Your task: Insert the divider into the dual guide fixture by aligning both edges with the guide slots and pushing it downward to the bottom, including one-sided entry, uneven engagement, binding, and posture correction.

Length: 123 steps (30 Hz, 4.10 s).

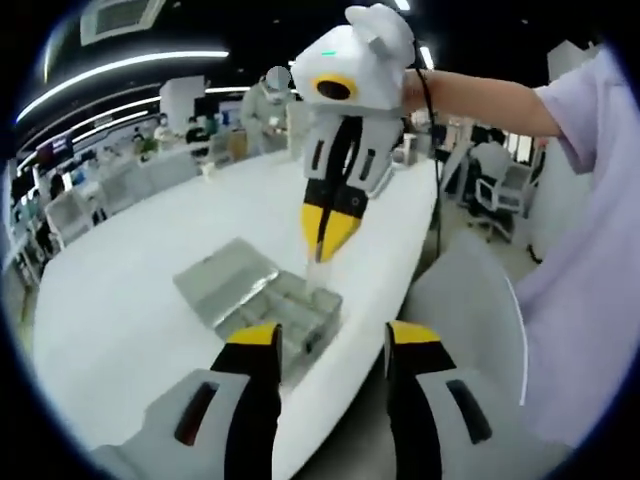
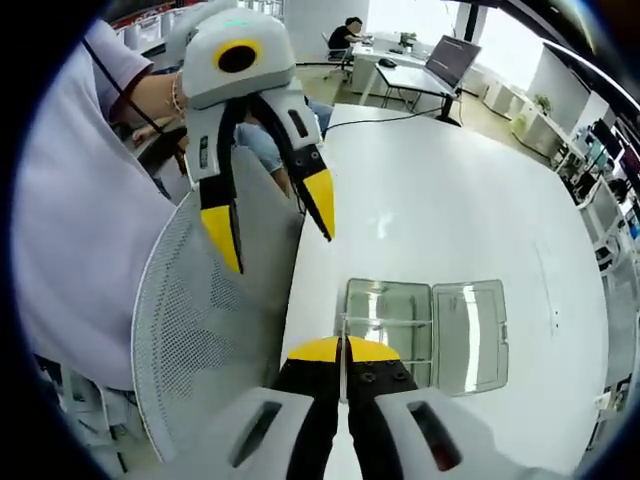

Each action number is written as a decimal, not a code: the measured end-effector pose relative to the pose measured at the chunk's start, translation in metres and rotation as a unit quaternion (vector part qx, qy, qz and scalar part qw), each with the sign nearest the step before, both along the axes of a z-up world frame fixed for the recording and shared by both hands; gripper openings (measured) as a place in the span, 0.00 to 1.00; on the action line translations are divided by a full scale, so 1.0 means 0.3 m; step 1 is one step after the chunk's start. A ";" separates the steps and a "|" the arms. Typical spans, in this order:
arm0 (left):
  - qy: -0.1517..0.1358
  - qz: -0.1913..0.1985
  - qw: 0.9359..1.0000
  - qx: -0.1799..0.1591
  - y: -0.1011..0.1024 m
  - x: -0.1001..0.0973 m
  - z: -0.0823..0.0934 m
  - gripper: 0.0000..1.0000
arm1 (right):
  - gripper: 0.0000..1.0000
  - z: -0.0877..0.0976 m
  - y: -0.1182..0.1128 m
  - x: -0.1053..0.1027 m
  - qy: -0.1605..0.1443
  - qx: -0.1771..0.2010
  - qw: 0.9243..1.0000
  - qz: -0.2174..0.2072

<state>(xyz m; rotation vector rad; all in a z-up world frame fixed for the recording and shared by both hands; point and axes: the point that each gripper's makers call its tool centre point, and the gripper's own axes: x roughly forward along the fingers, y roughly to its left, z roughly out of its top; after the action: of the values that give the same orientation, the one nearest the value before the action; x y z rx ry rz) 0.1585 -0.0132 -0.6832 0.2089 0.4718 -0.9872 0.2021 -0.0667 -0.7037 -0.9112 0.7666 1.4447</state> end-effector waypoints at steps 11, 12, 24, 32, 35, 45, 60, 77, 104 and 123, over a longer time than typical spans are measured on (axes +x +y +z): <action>-0.004 0.044 0.999 -0.030 0.099 -0.062 0.096 0.44 | 0.00 -0.052 -0.037 0.056 0.003 -0.029 0.999 -0.028; -0.004 0.049 0.998 -0.033 0.106 -0.064 0.100 0.45 | 0.00 -0.056 -0.042 0.060 0.004 -0.032 0.999 -0.030; 0.007 0.079 0.996 -0.049 0.164 -0.082 0.110 0.45 | 0.00 -0.147 -0.117 0.147 0.006 -0.065 0.996 -0.059; 0.011 0.093 0.994 -0.049 0.188 -0.074 0.107 0.45 | 0.00 -0.179 -0.128 0.179 0.013 -0.069 0.994 -0.079; 0.010 0.096 0.994 -0.045 0.196 -0.071 0.106 0.45 | 0.00 -0.185 -0.127 0.182 0.014 -0.068 0.995 -0.078; 0.009 0.108 0.993 -0.045 0.208 -0.071 0.110 0.45 | 0.00 -0.223 -0.128 0.190 0.017 -0.077 0.994 -0.069; 0.010 0.128 0.991 -0.041 0.227 -0.091 0.107 0.44 | 0.00 -0.253 -0.120 0.192 0.022 -0.082 0.995 -0.059; 0.015 0.140 0.989 -0.042 0.234 -0.092 0.100 0.44 | 0.00 -0.271 -0.121 0.201 0.025 -0.082 0.995 -0.059; 0.023 0.158 0.986 -0.046 0.253 -0.080 0.088 0.44 | 0.00 -0.357 -0.120 0.217 0.034 -0.111 0.993 -0.039; 0.030 0.167 0.984 -0.048 0.254 -0.074 0.081 0.44 | 0.00 -0.380 -0.117 0.207 0.035 -0.116 0.993 -0.014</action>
<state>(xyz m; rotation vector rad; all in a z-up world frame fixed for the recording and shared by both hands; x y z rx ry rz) 0.1363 0.0630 -0.6590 0.0118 0.4937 -0.6872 0.2641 -0.1018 -0.8178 -1.0262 1.0117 1.3885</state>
